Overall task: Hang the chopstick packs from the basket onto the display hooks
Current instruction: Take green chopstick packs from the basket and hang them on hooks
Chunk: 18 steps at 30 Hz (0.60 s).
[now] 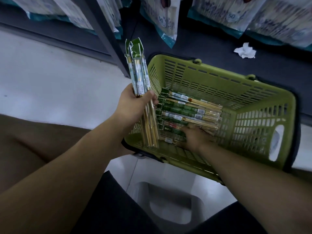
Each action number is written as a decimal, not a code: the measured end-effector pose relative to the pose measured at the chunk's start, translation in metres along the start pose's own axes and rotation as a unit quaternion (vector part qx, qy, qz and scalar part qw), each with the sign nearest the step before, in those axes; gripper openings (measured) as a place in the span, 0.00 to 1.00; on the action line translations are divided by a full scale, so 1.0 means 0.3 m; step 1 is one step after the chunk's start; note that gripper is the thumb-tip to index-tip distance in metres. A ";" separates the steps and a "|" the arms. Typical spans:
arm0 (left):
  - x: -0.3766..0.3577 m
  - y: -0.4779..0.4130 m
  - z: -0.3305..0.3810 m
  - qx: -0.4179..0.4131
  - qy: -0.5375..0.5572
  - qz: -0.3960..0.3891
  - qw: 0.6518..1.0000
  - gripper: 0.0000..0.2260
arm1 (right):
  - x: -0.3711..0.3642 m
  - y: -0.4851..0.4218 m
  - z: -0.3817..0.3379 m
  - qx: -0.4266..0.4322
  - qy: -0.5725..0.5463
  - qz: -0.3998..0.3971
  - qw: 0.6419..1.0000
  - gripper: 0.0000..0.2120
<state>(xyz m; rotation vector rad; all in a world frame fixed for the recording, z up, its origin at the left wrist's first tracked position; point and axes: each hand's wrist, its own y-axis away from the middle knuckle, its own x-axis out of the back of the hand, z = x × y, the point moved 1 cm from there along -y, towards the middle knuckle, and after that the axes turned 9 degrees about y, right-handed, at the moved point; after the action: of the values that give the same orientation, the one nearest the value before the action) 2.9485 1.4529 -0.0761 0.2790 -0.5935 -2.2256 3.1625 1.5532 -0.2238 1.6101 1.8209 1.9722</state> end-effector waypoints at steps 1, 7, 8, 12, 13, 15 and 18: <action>-0.001 -0.002 -0.001 0.002 0.001 -0.001 1.000 0.11 | -0.006 -0.006 -0.007 0.000 0.010 -0.001 1.000 0.34; 0.000 -0.012 -0.007 0.015 0.012 0.000 1.000 0.10 | -0.023 -0.021 -0.032 -0.019 0.030 0.024 0.999 0.36; 0.001 -0.012 -0.007 0.012 0.011 -0.002 1.000 0.10 | -0.024 -0.020 -0.027 -0.026 0.023 0.031 0.999 0.36; 0.003 -0.010 -0.008 0.006 0.013 -0.006 1.000 0.12 | -0.039 -0.015 -0.011 -0.007 0.030 0.014 0.999 0.28; 0.003 -0.010 -0.008 0.005 0.012 -0.007 1.000 0.12 | -0.039 -0.014 -0.011 0.002 0.027 0.012 1.000 0.24; 0.000 -0.008 -0.011 0.003 0.012 -0.010 1.000 0.12 | -0.036 -0.016 -0.017 0.015 0.020 0.003 1.000 0.17; 0.000 -0.008 -0.014 0.005 0.028 -0.005 1.000 0.11 | -0.029 -0.023 -0.018 0.018 0.009 -0.028 0.999 0.11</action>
<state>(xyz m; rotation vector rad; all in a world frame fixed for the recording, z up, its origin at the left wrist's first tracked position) 2.9486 1.4530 -0.0808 0.3499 -0.5747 -2.2168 3.1590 1.5462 -0.2335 1.5379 1.8956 1.9494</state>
